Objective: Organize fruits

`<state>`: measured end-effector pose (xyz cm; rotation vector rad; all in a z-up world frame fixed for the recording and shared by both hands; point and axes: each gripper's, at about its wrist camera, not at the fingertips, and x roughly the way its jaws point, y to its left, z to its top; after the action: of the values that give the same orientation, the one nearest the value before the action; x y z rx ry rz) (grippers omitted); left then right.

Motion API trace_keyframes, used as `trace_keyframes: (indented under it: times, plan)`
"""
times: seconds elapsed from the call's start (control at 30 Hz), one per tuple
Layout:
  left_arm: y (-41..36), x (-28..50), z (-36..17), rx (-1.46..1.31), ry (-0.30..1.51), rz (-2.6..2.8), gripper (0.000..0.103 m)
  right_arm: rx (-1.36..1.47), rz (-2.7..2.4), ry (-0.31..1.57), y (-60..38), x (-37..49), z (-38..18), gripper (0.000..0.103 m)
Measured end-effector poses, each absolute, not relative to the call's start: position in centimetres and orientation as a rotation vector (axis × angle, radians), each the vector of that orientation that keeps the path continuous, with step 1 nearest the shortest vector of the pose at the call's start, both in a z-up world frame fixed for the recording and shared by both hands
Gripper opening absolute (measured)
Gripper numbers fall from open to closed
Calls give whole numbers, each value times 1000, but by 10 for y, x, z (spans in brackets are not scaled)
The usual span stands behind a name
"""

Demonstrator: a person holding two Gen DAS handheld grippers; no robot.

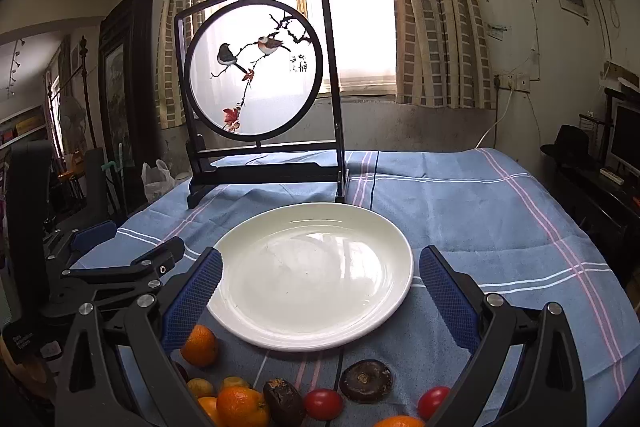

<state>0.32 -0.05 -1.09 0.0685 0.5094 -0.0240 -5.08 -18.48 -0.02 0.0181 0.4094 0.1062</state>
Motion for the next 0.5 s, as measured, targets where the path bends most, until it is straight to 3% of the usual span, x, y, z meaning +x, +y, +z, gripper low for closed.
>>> trace_keyframes:
  times: [0.5]
  plan:
    - [1,6,-12,64,526,-15,98,-7,110,413,-181,-51,-3,99]
